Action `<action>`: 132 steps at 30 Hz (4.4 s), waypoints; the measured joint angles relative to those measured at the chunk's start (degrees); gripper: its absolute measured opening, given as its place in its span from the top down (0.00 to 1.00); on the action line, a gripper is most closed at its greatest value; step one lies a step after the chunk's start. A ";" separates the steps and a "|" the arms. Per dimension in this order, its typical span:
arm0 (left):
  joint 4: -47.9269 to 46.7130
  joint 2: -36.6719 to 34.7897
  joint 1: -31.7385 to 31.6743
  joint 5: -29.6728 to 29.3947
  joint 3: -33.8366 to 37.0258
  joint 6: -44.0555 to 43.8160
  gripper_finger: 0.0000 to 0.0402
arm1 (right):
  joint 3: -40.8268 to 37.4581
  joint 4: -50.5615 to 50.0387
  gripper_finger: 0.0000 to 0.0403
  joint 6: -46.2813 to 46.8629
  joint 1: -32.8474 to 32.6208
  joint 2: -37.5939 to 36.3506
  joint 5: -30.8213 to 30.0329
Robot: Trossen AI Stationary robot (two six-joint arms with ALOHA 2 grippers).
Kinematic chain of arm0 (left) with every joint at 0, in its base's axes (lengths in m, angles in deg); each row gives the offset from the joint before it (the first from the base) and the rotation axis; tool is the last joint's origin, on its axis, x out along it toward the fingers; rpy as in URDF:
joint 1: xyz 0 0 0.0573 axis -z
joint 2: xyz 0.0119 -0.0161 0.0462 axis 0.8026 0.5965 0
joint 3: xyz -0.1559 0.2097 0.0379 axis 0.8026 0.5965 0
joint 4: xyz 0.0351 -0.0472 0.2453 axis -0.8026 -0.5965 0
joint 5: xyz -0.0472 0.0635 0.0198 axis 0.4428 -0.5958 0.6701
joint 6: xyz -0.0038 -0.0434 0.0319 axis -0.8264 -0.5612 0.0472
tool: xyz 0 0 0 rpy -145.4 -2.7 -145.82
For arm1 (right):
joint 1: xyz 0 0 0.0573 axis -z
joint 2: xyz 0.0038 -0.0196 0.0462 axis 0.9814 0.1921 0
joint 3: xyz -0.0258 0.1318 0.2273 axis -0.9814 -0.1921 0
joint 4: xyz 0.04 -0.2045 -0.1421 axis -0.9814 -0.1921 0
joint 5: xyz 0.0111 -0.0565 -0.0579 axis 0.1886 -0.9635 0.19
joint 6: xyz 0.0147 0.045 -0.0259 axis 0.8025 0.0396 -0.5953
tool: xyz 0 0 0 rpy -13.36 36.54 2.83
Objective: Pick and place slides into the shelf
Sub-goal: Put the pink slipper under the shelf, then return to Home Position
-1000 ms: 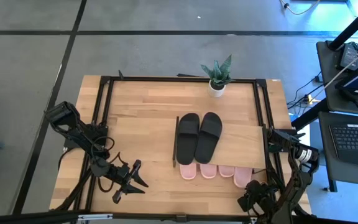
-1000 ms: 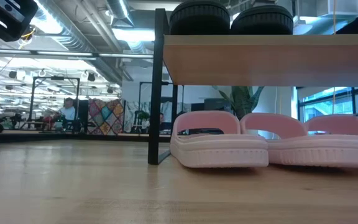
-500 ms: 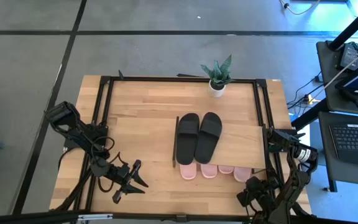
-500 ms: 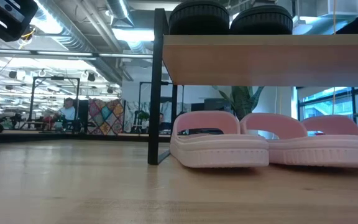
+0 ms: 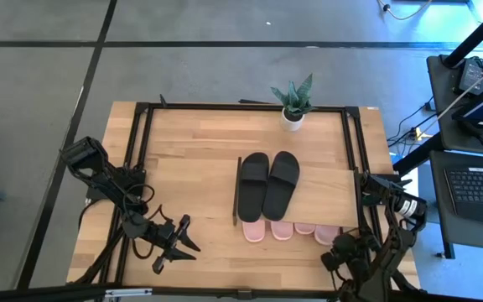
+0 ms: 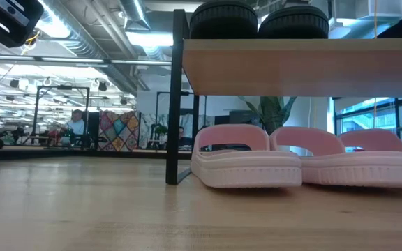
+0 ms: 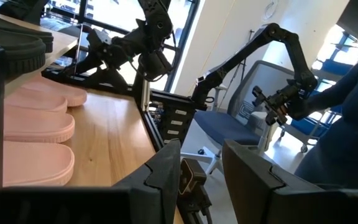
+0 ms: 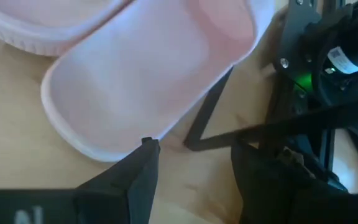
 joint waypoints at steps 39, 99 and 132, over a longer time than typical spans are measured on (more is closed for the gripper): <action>-1.38 0.00 0.02 -0.07 0.00 0.28 0.72 | 12.04 8.16 0.50 0.23 -3.36 6.26 -18.98; -3.72 0.00 -0.20 -0.26 0.00 -0.34 0.72 | 27.30 -1.38 0.50 -13.07 -3.59 11.34 -27.66; -0.70 0.00 -10.06 -0.26 -16.65 4.66 0.72 | 32.95 -1.63 0.50 -77.54 7.55 -23.37 -52.86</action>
